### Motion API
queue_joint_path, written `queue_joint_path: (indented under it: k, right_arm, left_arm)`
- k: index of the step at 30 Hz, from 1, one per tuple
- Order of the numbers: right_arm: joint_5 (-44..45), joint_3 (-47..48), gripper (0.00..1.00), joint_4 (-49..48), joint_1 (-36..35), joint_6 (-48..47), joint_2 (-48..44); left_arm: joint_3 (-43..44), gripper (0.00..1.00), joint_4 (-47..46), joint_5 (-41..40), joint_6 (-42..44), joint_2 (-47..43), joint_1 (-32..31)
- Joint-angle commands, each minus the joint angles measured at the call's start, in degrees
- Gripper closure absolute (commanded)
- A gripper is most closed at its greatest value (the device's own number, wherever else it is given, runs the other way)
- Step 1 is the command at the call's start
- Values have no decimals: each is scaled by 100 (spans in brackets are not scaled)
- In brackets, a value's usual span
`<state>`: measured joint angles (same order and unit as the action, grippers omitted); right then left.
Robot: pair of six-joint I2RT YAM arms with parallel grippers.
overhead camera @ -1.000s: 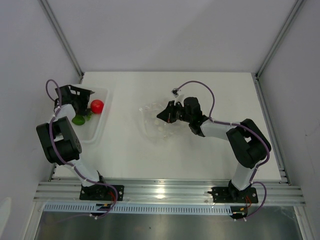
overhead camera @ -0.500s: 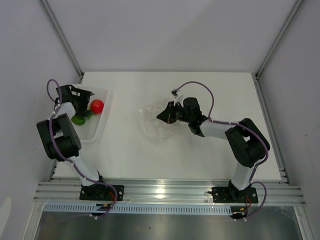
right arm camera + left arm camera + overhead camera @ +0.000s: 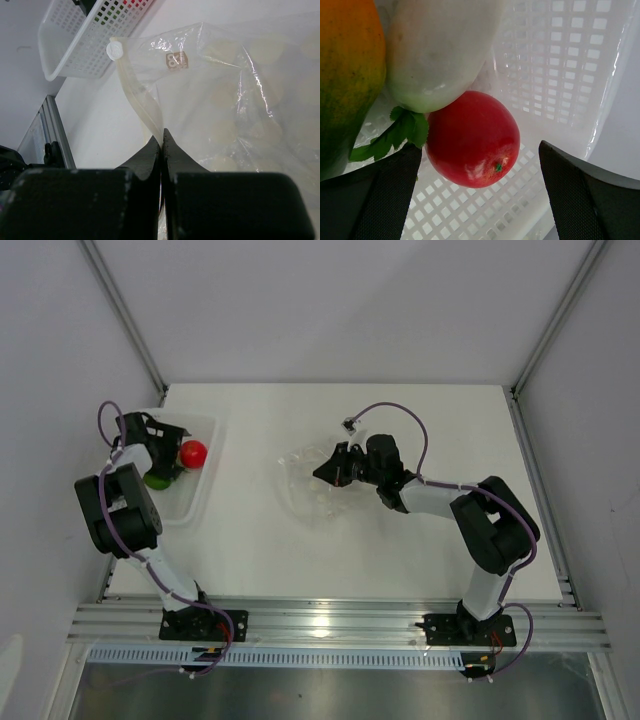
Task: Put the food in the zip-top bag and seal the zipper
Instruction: Pick up the fake vegetable from the bin.
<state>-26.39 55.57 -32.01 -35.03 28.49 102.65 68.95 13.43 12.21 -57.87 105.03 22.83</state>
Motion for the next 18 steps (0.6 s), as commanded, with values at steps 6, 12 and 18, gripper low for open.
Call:
queue_joint_path:
  k: [6,12,18]
  right_arm:
    - [-50,208,100,-218,5,-28,88]
    - [-41,200,100,-209,13,-37,80]
    - [-41,191,100,-200,22,-45,71]
  left_arm:
    - [277,0,89,-131,-5,149,-121]
    - [470,1,283,-289,-14,298,-173]
    - [453,0,256,-289,-40,430,-182]
